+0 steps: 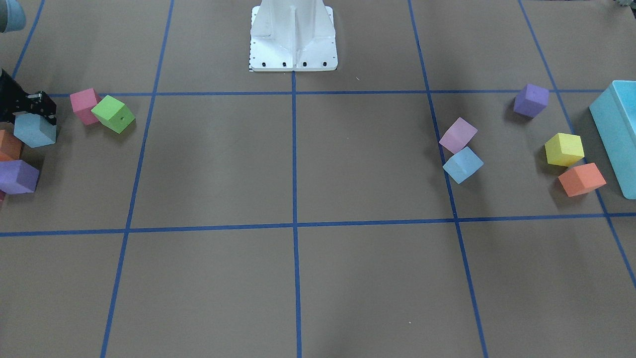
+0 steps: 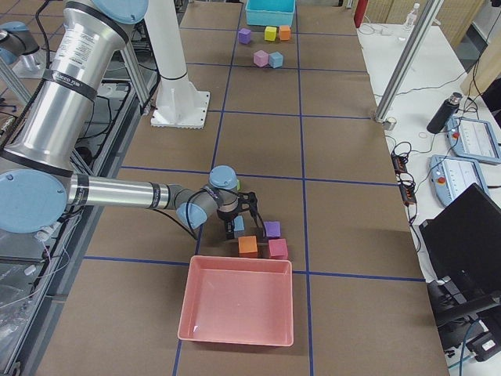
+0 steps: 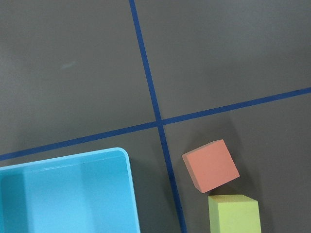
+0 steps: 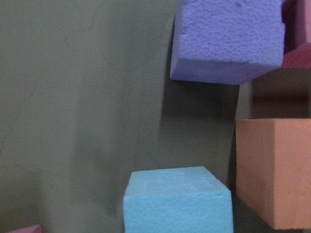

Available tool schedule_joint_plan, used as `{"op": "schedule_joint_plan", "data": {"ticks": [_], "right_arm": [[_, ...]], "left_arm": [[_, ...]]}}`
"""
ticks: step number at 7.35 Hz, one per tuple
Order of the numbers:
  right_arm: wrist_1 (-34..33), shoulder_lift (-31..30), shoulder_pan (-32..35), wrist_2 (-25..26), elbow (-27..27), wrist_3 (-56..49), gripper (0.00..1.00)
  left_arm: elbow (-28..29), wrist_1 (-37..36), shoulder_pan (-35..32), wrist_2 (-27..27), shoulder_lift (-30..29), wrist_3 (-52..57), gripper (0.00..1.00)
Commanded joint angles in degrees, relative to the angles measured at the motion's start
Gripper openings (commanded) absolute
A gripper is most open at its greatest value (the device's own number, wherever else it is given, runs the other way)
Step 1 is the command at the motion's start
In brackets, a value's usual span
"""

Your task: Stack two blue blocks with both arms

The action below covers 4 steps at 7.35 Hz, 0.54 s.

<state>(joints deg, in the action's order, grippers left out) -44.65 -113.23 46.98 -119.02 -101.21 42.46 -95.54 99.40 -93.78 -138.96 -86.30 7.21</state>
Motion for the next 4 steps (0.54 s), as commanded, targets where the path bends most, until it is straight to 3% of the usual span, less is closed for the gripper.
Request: {"op": "schedule_joint_plan", "data": {"ticks": [1, 2, 3, 4], "right_arm": [[0.00, -0.06, 0.30, -0.86, -1.87, -0.44, 0.05], [-0.09, -0.76, 2.21, -3.74, -5.28, -0.36, 0.00], [-0.26, -0.76, 7.89, -11.07, -7.58, -0.36, 0.00], [-0.18, 1.06, 14.12, -15.32, -9.17, -0.53, 0.00]], "left_arm": [[0.00, 0.00, 0.00, 0.00, 0.08, 0.00, 0.98], [0.00, 0.00, 0.00, 0.00, -0.01, 0.00, 0.98], [0.00, 0.00, 0.00, 0.00, 0.08, 0.00, 0.98], [0.00, 0.00, 0.00, 0.00, -0.01, 0.00, 0.98]]}}
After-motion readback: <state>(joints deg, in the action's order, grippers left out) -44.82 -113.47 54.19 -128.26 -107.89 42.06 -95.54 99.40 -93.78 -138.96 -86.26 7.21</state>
